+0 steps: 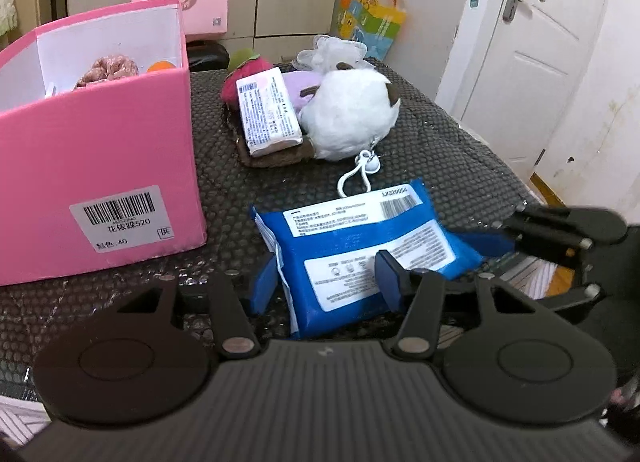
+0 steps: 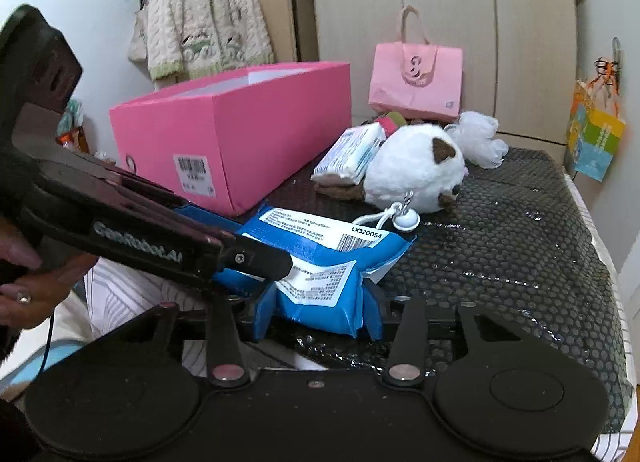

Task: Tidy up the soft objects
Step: 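Grasp the blue wet-wipes pack with the right gripper and lift it, then carry the wet-wipes pack into the pink box and open the right gripper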

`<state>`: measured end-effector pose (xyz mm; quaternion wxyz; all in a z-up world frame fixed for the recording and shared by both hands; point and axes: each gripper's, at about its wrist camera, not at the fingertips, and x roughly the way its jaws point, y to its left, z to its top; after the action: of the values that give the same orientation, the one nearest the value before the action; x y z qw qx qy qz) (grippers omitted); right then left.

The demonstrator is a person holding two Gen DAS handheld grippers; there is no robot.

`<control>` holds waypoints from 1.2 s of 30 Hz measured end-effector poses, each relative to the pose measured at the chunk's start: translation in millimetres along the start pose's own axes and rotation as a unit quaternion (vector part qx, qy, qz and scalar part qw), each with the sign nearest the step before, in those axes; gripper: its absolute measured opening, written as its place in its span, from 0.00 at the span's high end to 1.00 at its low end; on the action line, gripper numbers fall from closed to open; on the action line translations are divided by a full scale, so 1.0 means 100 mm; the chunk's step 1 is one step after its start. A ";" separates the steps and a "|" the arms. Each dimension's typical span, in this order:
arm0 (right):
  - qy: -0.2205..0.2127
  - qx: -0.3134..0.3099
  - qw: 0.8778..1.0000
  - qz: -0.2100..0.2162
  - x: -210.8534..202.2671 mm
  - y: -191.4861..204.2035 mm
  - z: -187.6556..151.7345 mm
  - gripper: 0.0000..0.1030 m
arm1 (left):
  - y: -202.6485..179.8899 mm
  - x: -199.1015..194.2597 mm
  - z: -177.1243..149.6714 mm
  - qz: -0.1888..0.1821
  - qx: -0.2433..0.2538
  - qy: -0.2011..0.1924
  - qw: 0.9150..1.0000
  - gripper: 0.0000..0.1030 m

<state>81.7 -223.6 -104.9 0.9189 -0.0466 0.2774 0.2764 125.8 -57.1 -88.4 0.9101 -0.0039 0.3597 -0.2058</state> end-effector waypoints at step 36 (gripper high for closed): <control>0.024 -0.001 0.999 0.047 -0.23 0.29 0.34 0.58 | 0.24 -0.66 0.11 -0.034 -0.009 0.015 0.999 0.50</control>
<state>66.6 -201.8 -61.8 0.8978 -0.0407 0.3015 0.3184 99.3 -11.6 -40.9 0.8969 -0.0213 0.3748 -0.2338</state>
